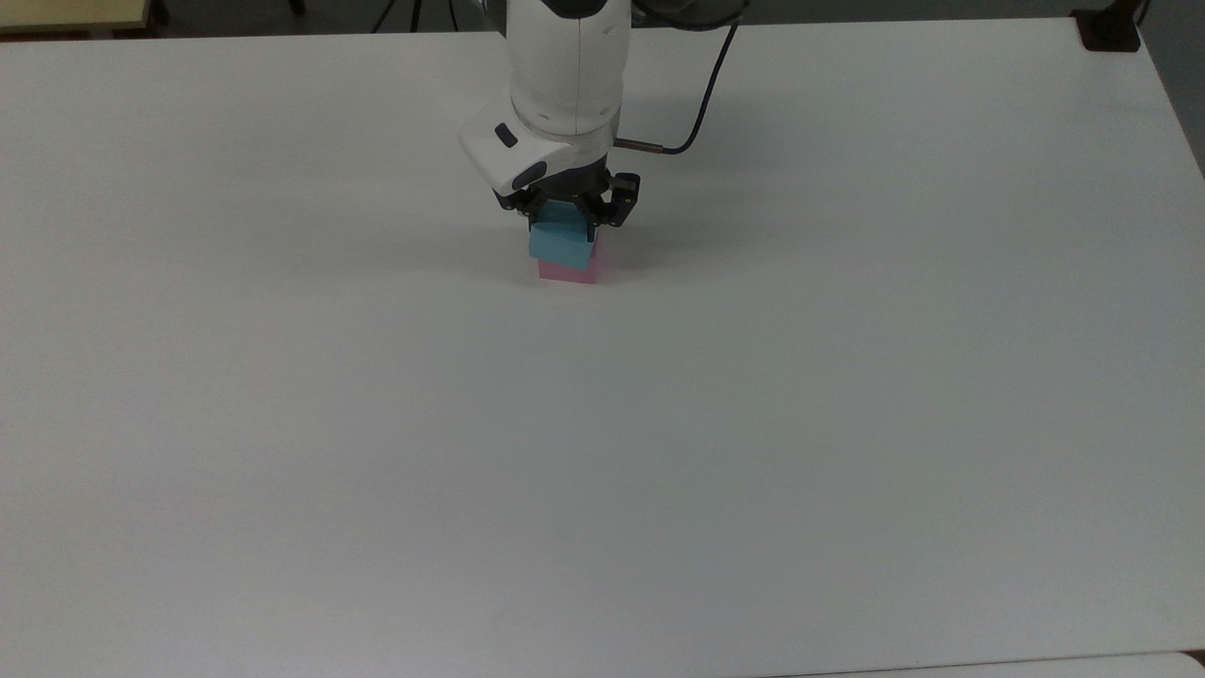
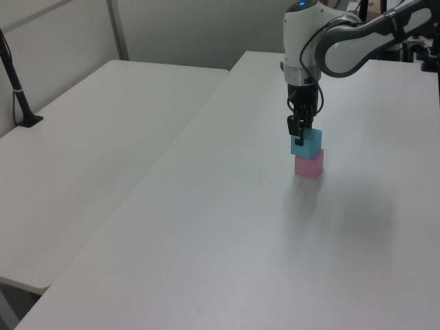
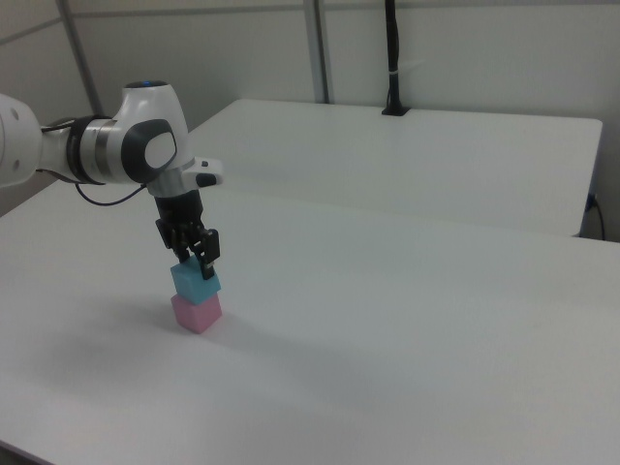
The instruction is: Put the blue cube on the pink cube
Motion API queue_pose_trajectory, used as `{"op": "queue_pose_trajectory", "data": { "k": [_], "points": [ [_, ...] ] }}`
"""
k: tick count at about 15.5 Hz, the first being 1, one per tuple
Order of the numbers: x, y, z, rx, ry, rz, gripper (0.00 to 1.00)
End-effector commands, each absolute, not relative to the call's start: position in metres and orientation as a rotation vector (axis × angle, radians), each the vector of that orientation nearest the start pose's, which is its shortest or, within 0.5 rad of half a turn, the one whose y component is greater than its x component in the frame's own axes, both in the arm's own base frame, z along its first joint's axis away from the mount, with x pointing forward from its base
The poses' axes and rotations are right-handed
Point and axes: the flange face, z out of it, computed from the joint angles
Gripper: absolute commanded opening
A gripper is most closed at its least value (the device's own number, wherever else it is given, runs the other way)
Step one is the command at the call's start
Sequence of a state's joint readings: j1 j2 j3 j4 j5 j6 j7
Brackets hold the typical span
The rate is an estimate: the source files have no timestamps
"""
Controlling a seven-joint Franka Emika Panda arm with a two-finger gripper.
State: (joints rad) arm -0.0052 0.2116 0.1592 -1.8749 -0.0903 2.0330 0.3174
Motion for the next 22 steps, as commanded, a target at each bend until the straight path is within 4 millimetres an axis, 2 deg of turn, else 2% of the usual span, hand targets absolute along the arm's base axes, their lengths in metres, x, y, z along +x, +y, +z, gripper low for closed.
{"op": "queue_pose_trajectory", "data": {
  "k": [1, 4, 5, 9, 10, 12, 13, 14, 15, 17, 18, 20, 22],
  "points": [
    [0.6, 0.084, 0.388, -3.222, 0.237, 0.078, 1.0],
    [0.6, 0.084, 0.406, -3.215, 0.303, 0.027, 1.0],
    [0.6, 0.084, 0.423, -3.207, 0.336, -0.018, 1.0],
    [0.591, 0.07, 0.509, -3.199, 0.465, -0.019, 1.0],
    [0.581, 0.057, 0.543, -3.199, 0.502, -0.011, 1.0],
    [0.563, 0.04, 0.584, -3.189, 0.558, -0.048, 1.0],
    [0.552, 0.037, 0.601, -3.191, 0.565, -0.074, 1.0],
    [0.544, 0.026, 0.614, -3.182, 0.596, -0.098, 1.0],
    [0.538, 0.01, 0.622, -3.18, 0.615, -0.095, 1.0],
    [0.529, -0.005, 0.635, -3.195, 0.533, -0.111, 1.0],
    [0.528, -0.008, 0.636, -3.215, 0.428, -0.11, 1.0],
    [0.529, -0.026, 0.638, -3.247, 0.191, -0.102, 1.0],
    [0.528, -0.041, 0.638, -3.245, 0.068, -0.097, 1.0]
  ]
}}
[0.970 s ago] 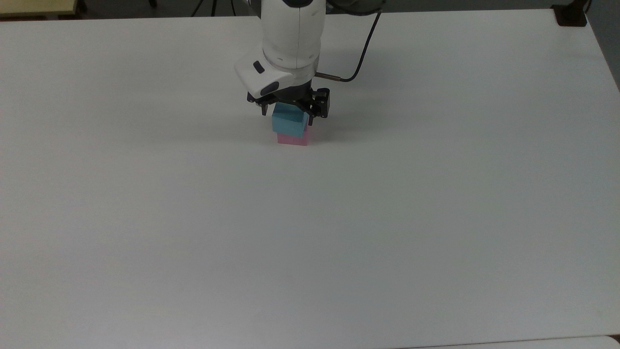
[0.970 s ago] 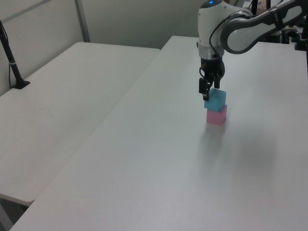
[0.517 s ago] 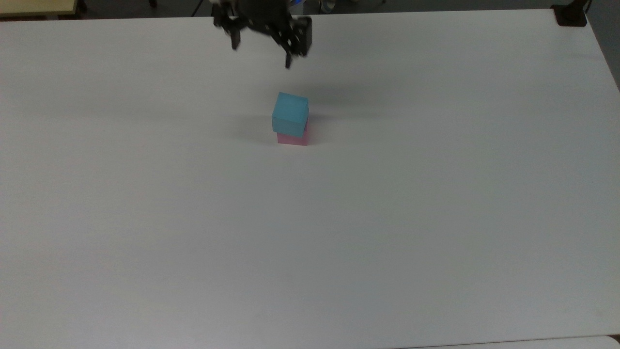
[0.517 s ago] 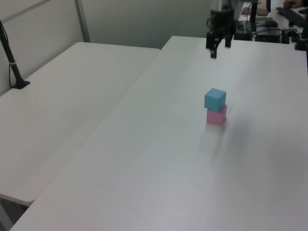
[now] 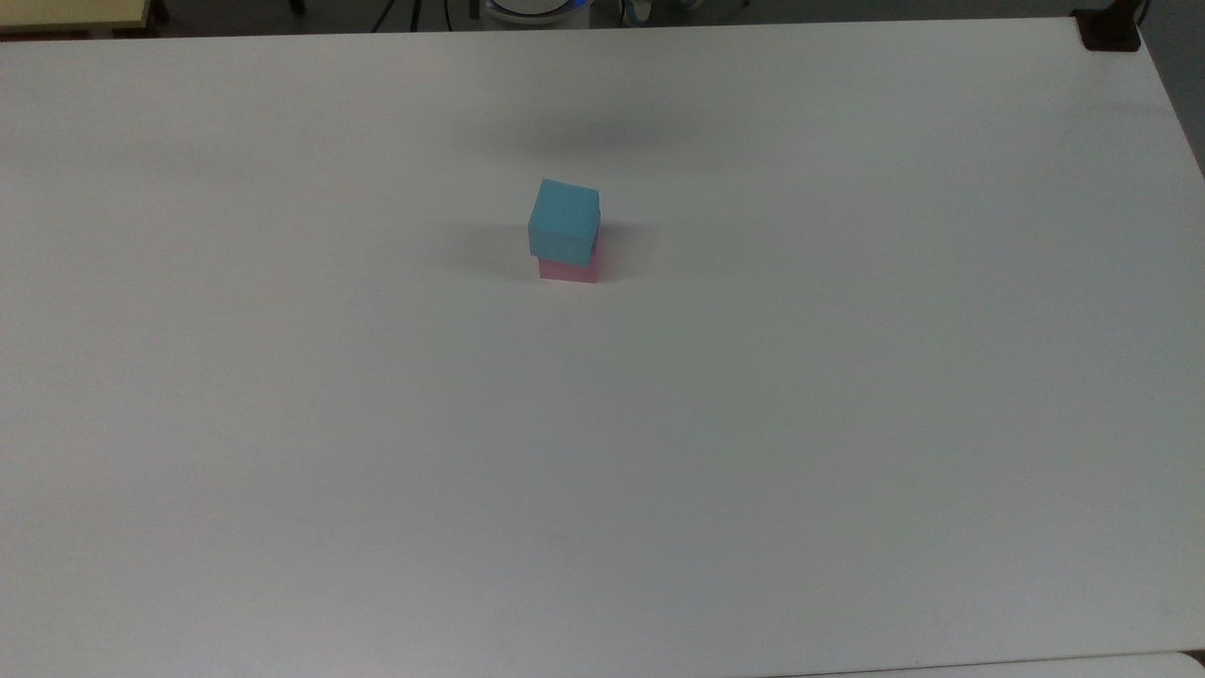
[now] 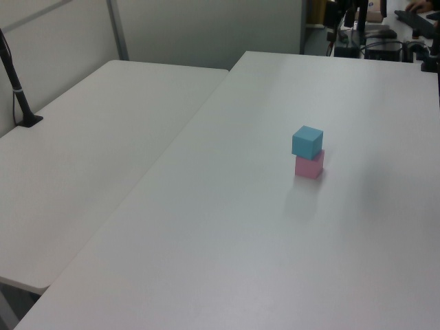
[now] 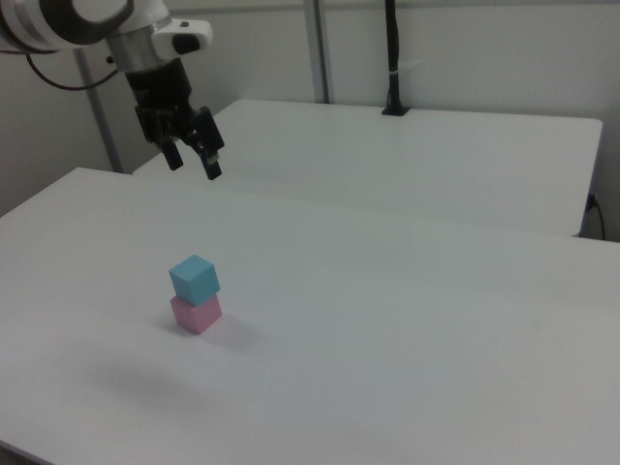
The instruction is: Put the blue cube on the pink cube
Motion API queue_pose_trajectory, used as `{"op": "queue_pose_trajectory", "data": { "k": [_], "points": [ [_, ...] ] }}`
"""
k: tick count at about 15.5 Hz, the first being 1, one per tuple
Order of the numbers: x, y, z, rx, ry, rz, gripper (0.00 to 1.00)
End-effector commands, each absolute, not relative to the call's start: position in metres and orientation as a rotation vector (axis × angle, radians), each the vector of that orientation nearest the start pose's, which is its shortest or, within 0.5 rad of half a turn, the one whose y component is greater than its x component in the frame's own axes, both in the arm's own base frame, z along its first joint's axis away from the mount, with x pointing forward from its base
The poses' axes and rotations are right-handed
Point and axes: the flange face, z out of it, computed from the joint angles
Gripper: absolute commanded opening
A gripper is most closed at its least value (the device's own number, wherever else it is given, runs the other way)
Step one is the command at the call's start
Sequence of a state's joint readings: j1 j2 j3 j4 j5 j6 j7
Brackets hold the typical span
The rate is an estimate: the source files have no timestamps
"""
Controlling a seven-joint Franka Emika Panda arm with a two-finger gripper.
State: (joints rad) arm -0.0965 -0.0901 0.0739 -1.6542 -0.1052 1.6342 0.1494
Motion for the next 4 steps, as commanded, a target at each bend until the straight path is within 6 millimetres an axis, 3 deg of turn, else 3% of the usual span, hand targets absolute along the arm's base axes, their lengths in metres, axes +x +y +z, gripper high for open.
{"op": "queue_pose_trajectory", "data": {
  "k": [1, 4],
  "points": [
    [0.528, -0.0461, 0.6394, -3.225, 0.097, -0.105, 1.0],
    [0.5267, -0.0552, 0.6423, -3.196, 0.118, -0.115, 1.0]
  ]
}}
